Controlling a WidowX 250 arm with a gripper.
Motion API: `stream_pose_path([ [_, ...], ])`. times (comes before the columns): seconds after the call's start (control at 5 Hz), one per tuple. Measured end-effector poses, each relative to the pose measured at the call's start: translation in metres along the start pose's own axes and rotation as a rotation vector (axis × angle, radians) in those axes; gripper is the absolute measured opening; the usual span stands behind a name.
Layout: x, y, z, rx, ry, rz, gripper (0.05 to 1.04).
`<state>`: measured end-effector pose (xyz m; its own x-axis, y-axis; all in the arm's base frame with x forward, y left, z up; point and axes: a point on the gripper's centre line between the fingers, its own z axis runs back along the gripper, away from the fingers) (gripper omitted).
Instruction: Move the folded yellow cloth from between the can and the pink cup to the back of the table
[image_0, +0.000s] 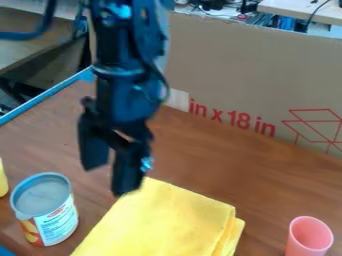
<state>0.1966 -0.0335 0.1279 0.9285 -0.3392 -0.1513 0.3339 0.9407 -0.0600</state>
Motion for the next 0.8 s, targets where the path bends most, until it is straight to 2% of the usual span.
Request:
stream_pose_path([
  [0.2, -0.001, -0.015, -0.028, -0.022, 0.054, 0.003, 1.008],
  [0.4, -0.006, -0.019, -0.067, -0.034, 0.137, 0.04, 1.008],
  [0.6, -0.01, -0.022, -0.085, -0.053, 0.195, 0.059, 1.008],
  [0.8, -0.011, -0.02, -0.094, -0.056, 0.232, 0.061, 1.008],
])
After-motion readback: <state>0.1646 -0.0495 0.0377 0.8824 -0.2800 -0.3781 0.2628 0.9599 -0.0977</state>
